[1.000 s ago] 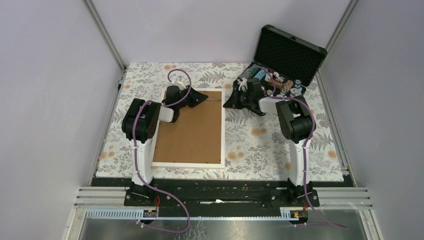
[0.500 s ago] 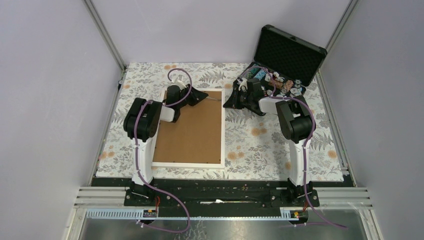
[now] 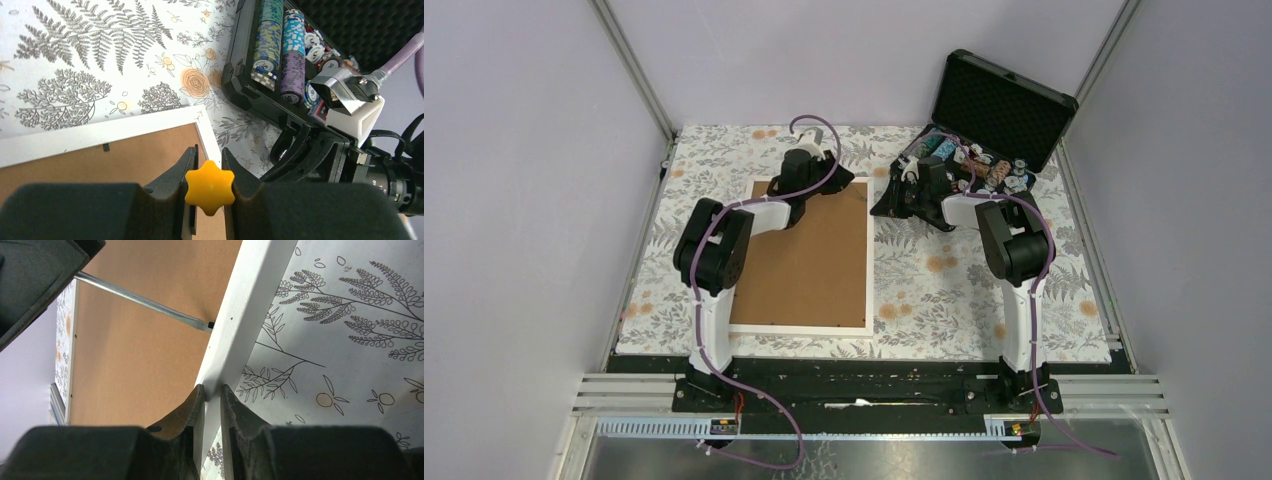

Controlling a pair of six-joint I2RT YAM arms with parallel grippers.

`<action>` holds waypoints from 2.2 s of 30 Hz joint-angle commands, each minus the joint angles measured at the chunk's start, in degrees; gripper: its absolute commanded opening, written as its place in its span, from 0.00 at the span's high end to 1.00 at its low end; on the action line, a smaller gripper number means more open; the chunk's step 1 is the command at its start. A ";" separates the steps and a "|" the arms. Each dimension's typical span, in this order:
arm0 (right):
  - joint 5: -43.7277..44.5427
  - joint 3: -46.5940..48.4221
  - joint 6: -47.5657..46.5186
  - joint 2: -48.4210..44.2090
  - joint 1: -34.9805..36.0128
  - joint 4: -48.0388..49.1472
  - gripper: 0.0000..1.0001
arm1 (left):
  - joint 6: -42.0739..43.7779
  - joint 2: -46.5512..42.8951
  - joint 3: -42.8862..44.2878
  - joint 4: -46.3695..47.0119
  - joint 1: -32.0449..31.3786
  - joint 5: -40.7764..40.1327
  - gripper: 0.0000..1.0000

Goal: Take the photo out of the frame
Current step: Release the photo frame item from the photo frame, then adjust the screwdriver.

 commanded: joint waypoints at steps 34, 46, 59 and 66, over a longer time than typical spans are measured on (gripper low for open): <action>3.35 -0.84 -2.14 4.29 3.50 -4.48 0.78 | -21.96 2.71 -12.42 19.96 6.64 5.62 1.00; 0.18 -1.93 -10.78 -3.32 2.63 -6.30 0.49 | -17.34 -4.71 -13.57 17.91 8.75 11.46 1.00; -0.21 2.74 -44.75 -23.22 11.98 -27.43 0.20 | -25.87 -26.20 -24.74 13.34 9.52 22.31 1.00; 0.56 5.16 -47.36 -24.90 15.21 -28.95 0.21 | -27.92 -30.94 -27.33 13.12 7.87 24.44 0.99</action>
